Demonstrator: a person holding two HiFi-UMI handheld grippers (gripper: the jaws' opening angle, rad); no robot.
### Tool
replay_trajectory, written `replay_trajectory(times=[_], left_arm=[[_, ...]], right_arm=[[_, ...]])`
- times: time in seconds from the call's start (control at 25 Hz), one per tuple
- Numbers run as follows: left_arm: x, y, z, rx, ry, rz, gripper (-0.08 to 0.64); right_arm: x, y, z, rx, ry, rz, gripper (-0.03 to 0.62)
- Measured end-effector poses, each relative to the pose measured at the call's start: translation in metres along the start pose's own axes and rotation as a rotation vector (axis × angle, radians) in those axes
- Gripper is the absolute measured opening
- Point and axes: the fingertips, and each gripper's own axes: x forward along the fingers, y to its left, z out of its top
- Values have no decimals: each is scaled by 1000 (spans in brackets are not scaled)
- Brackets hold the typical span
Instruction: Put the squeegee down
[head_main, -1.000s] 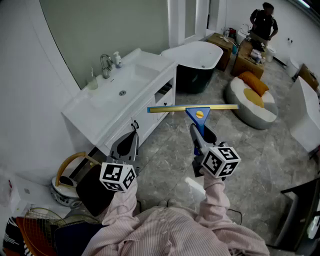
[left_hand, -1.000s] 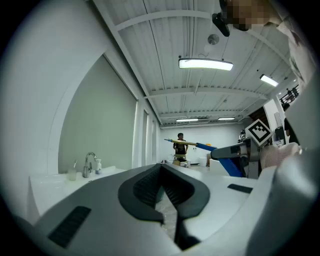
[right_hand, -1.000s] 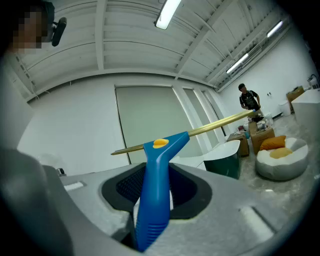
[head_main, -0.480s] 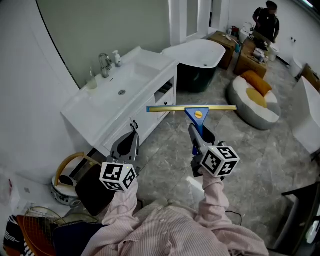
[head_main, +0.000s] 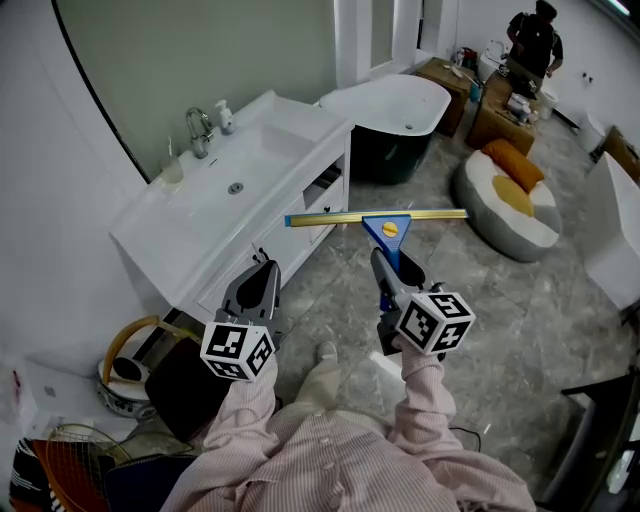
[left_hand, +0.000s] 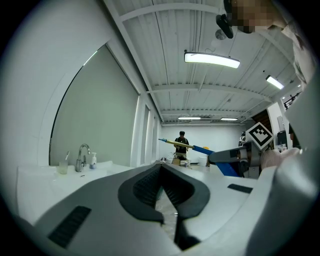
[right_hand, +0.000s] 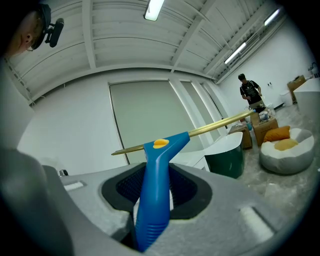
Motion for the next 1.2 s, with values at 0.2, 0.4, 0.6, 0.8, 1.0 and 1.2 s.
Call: replay_trajectory(times=[0.2,0.4,0.6,0.8,1.0,1.2], left_arm=[[36,22,-6,-8,2,1,-2],[88,48,-6,-23,-5,-2,-2],[147,75,-5,-44,3,-13,-2],[200,104,-3,-55,14,-19,-2],[240,135,-3,-67,23,-9,-2],[267,161,-6,-83,28,5,-2]], right_arm=[[37,-21,1,7,9,-4,132],[82,-47,8,12,17,1,132],[133,-76,24,16,30,-11,132],[188,-98,34,26,49,-5,132],[240,-115,38,40,71,3,133],[277,-124,37,43,97,11,132]])
